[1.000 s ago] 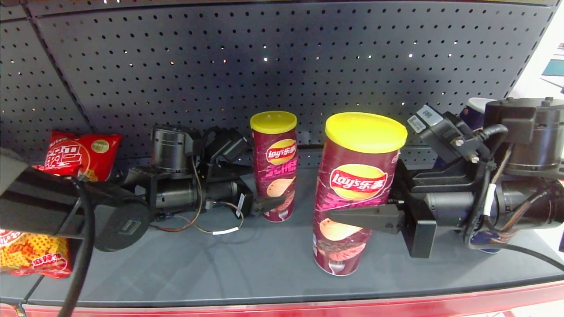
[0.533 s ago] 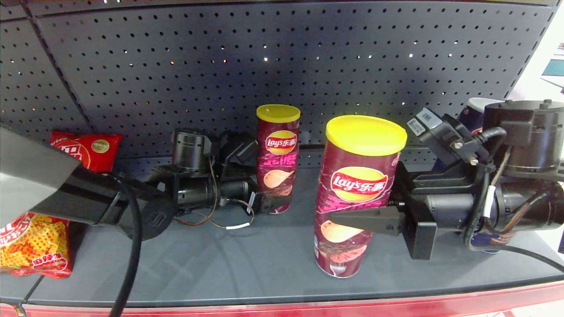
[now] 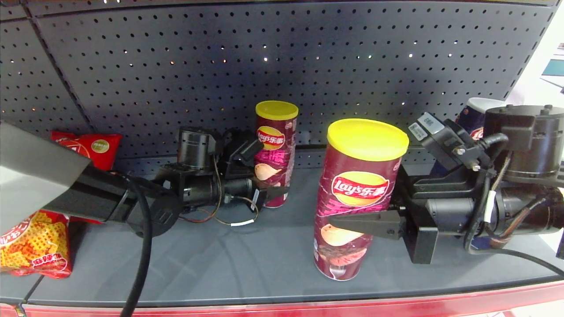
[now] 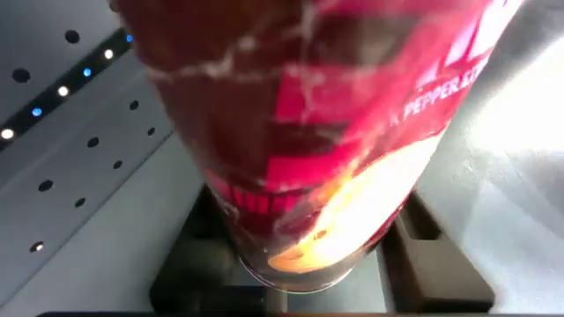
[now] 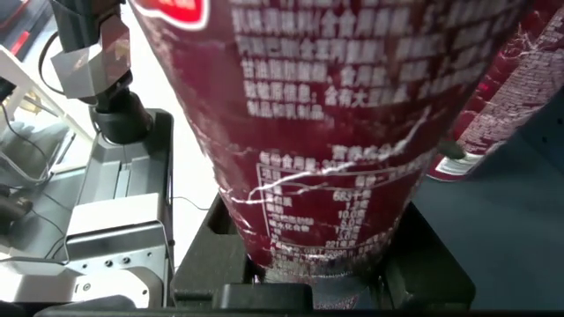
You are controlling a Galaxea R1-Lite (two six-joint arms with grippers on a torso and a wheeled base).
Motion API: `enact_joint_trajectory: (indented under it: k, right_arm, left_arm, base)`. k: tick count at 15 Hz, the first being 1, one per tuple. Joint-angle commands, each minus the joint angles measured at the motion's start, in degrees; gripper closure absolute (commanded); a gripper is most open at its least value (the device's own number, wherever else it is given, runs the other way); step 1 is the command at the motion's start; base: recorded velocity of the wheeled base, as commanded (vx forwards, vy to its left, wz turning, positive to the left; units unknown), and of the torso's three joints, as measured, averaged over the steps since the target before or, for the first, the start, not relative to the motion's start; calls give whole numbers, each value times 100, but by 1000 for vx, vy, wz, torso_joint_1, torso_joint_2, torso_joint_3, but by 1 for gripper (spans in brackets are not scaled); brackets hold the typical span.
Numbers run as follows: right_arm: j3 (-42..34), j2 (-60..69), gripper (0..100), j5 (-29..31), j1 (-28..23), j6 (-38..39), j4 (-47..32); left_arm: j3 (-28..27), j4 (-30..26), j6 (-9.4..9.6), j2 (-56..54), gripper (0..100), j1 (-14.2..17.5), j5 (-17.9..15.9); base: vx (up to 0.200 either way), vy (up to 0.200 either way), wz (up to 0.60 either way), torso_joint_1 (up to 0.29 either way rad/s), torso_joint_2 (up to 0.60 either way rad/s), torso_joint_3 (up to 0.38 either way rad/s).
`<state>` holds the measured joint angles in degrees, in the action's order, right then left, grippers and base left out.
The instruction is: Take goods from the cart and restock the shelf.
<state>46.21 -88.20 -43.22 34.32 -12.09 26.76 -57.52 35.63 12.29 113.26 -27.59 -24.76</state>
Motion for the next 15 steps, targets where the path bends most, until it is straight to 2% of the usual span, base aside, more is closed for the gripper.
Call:
enact_joint_trajectory:
  k: [1, 4, 7, 9, 11, 12, 15]
  right_arm:
    - [28, -39, 100, -3, 5, -4, 5]
    - [37, -57, 100, -3, 14, -4, 5]
    - [54, -83, 100, 15, 14, -4, 5]
    - [89, -154, 100, 24, 14, -4, 14]
    - [248, -250, 100, 41, 58, -12, 14]
    - [274, -268, 100, 41, 58, -12, 14]
    - [248, -259, 100, 50, 58, -12, 14]
  left_arm:
    - [223, 5, 2, -287, 100, 17, -3]
    - [601, 5, 10, -595, 100, 17, 173]
    - [1260, -4, -51, -1324, 100, -361, 525]
    - [1462, -4, -315, -1535, 100, -713, 999]
    - [1515, 14, -1009, -1570, 100, -1416, 2186]
    - [1542, 5, -1150, -1562, 100, -1618, 2476]
    - [1621, 5, -1220, -1588, 100, -1864, 3214]
  base:
    - [0, 0, 0, 0, 0, 0]
    - [0, 0, 0, 0, 0, 0]
    - [0, 0, 0, 0, 0, 0]
    - [0, 0, 0, 0, 0, 0]
    - [0, 0, 0, 0, 0, 0]
    - [0, 0, 0, 0, 0, 0]
    - [0, 0, 0, 0, 0, 0]
